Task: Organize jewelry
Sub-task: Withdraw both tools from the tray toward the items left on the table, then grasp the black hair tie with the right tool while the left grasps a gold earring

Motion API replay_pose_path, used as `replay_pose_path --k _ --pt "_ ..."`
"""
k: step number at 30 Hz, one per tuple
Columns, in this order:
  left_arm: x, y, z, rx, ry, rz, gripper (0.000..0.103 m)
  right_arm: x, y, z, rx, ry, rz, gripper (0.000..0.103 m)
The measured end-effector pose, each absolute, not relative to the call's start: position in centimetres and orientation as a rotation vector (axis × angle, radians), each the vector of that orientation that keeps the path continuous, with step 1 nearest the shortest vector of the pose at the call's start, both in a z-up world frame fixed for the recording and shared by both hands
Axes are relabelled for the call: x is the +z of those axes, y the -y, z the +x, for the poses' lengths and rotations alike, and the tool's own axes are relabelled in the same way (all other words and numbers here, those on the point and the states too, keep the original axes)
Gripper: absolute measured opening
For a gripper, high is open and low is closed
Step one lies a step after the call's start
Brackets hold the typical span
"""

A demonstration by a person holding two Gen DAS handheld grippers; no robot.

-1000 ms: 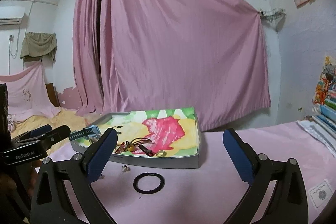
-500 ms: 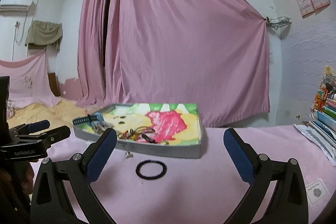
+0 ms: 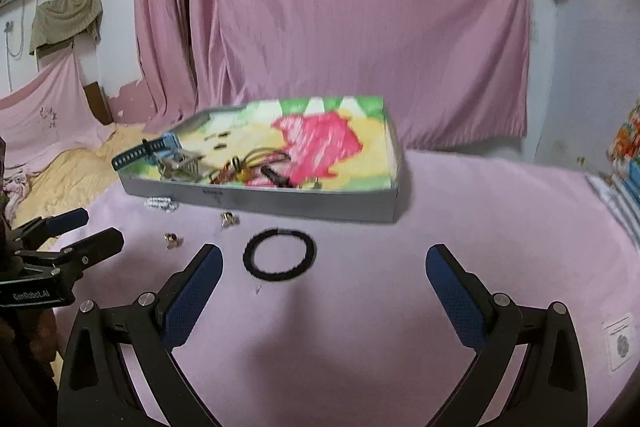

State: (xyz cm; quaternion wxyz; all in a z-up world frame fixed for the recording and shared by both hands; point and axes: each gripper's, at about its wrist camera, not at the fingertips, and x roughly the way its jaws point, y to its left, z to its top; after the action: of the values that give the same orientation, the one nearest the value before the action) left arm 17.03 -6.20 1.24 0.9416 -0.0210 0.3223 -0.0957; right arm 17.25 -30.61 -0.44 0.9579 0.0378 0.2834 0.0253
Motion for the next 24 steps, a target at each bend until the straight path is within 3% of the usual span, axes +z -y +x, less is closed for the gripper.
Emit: replay_pose_path --k 9,11,13,15,24 --pt "0.3 6.9 19.0 -0.221 -0.780 -0.017 0.102 -2.0 31.7 20.7 0.075 -0.743 0.125 0.099" --pt "0.4 7.2 19.2 -0.230 -0.782 -0.002 0.102 -2.2 31.6 21.4 0.088 -0.775 0.114 0.093" --pt "0.5 7.6 19.5 -0.242 -0.786 0.014 0.101 -2.4 31.4 22.1 0.105 -0.799 0.098 0.074" --pt "0.6 8.0 19.9 -0.253 -0.793 0.027 0.096 -2.5 31.2 22.6 0.108 -0.815 0.082 0.067" --pt "0.4 9.3 20.8 -0.295 -0.817 0.066 0.070 -2.7 30.1 24.4 0.154 -0.854 0.021 0.050"
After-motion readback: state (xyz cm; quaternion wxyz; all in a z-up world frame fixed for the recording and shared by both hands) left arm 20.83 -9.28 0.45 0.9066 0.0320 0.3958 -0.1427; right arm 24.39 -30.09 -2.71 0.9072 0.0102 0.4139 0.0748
